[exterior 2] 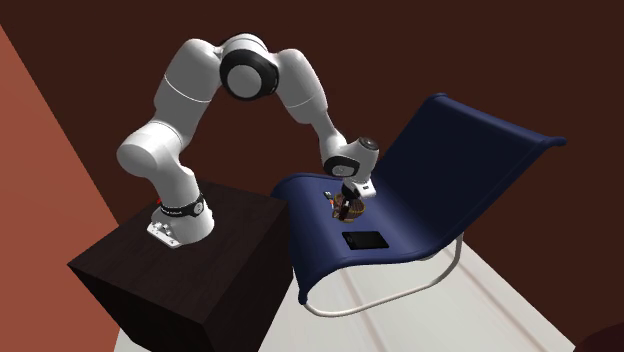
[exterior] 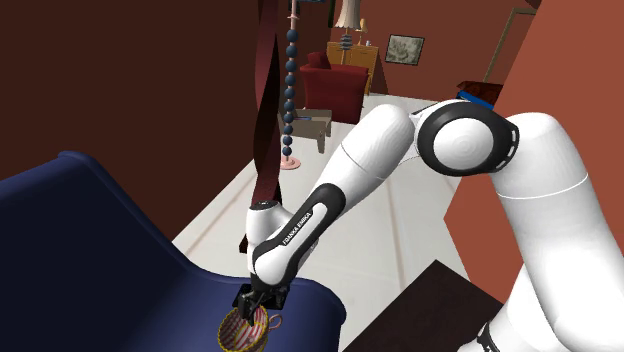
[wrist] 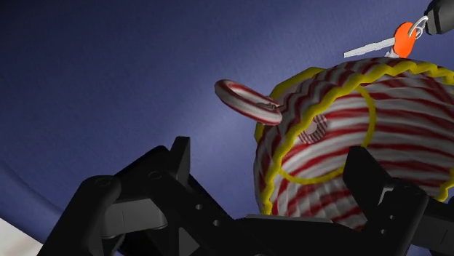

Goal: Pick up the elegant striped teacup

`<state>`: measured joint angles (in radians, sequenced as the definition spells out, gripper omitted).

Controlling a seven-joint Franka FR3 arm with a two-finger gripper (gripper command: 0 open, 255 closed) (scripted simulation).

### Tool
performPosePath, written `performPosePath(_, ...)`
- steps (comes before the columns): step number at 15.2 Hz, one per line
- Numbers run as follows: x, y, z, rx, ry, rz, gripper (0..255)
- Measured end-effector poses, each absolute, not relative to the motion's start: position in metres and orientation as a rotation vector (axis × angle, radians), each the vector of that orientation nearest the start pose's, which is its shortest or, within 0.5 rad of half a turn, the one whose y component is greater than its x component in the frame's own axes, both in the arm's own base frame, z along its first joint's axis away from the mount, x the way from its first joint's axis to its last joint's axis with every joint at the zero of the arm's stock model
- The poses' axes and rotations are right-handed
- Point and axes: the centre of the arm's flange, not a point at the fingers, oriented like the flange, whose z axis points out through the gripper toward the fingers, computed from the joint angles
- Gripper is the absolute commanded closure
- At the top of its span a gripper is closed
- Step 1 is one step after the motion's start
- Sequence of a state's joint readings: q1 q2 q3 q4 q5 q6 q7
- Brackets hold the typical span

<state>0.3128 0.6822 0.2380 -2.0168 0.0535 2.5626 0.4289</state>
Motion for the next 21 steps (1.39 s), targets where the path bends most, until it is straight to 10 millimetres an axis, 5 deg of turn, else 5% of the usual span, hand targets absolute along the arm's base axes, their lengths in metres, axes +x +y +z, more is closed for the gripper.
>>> performPosePath(10, 0.492, 0.306, 0.106, -3.026, -0.049, 0.287, 255)
performPosePath(21, 0.492, 0.307, 0.158, -3.027, -0.049, 0.29, 255)
